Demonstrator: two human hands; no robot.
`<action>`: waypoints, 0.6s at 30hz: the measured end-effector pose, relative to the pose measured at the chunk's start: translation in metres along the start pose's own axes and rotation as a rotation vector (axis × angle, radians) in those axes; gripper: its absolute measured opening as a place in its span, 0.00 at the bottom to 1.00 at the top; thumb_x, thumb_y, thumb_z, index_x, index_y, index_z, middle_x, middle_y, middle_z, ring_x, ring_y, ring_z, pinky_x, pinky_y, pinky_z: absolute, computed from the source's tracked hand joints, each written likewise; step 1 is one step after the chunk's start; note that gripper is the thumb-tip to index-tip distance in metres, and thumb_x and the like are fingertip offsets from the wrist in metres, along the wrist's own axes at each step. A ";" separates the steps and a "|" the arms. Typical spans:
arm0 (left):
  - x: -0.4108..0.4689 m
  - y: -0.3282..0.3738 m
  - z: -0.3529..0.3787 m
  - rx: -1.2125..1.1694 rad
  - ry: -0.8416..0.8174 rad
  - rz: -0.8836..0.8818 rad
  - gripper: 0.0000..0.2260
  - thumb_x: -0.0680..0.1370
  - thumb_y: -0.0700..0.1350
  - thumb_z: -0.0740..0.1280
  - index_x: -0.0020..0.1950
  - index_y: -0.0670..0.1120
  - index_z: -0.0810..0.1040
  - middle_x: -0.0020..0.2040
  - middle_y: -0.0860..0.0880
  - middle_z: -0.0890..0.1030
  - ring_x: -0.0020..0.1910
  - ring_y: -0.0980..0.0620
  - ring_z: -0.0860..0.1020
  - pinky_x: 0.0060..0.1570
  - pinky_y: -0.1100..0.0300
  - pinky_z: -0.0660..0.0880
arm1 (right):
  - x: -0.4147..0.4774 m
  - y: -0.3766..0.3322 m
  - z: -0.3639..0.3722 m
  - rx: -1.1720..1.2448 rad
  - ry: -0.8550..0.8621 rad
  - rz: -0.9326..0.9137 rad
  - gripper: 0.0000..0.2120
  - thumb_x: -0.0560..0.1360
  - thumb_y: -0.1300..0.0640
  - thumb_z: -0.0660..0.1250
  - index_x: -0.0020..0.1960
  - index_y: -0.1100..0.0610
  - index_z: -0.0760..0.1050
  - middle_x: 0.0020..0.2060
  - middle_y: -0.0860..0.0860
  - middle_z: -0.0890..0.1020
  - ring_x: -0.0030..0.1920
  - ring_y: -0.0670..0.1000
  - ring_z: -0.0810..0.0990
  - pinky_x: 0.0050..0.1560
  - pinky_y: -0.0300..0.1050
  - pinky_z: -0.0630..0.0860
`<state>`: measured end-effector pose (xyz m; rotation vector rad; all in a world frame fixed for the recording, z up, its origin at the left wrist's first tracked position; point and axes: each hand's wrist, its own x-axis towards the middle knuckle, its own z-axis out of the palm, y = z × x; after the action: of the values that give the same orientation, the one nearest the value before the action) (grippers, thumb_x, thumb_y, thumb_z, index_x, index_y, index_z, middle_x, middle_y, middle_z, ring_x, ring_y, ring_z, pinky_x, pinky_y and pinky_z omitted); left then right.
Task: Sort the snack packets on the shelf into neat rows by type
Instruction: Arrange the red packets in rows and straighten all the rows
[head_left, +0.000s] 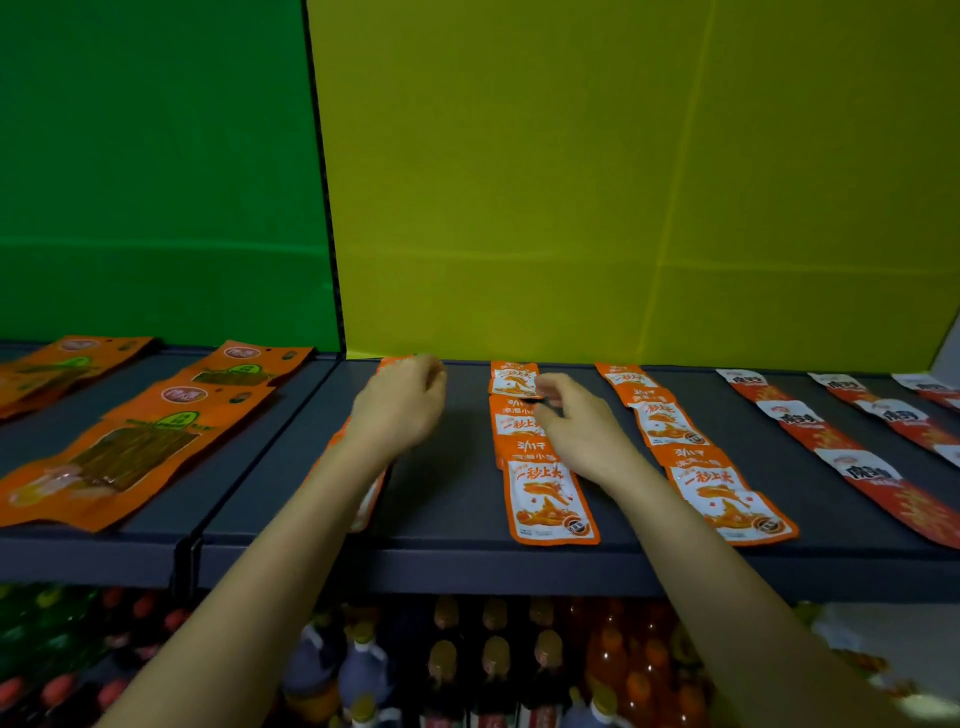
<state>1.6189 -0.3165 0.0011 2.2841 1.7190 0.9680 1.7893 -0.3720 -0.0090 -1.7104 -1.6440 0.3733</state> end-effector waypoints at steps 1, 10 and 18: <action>0.002 -0.011 -0.007 -0.020 0.006 -0.020 0.12 0.79 0.46 0.57 0.56 0.45 0.77 0.57 0.41 0.80 0.56 0.39 0.76 0.52 0.51 0.72 | 0.002 -0.010 0.000 0.002 -0.008 -0.027 0.19 0.80 0.58 0.56 0.71 0.56 0.64 0.69 0.52 0.70 0.69 0.52 0.68 0.68 0.47 0.65; -0.008 -0.088 -0.030 -0.110 -0.155 -0.159 0.15 0.81 0.44 0.56 0.64 0.40 0.72 0.64 0.39 0.75 0.63 0.42 0.73 0.57 0.56 0.68 | 0.017 -0.087 0.063 -0.097 -0.234 0.062 0.18 0.80 0.57 0.55 0.66 0.64 0.66 0.68 0.61 0.70 0.68 0.59 0.69 0.63 0.45 0.67; -0.016 -0.101 -0.016 -0.135 -0.257 -0.078 0.12 0.81 0.49 0.52 0.59 0.44 0.68 0.58 0.43 0.78 0.54 0.44 0.77 0.50 0.53 0.71 | 0.000 -0.090 0.114 -0.008 -0.103 0.183 0.20 0.81 0.52 0.51 0.70 0.56 0.62 0.68 0.53 0.71 0.68 0.56 0.70 0.67 0.52 0.66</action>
<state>1.5249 -0.3000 -0.0390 2.1325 1.5734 0.7159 1.6478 -0.3451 -0.0285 -1.8815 -1.5659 0.5512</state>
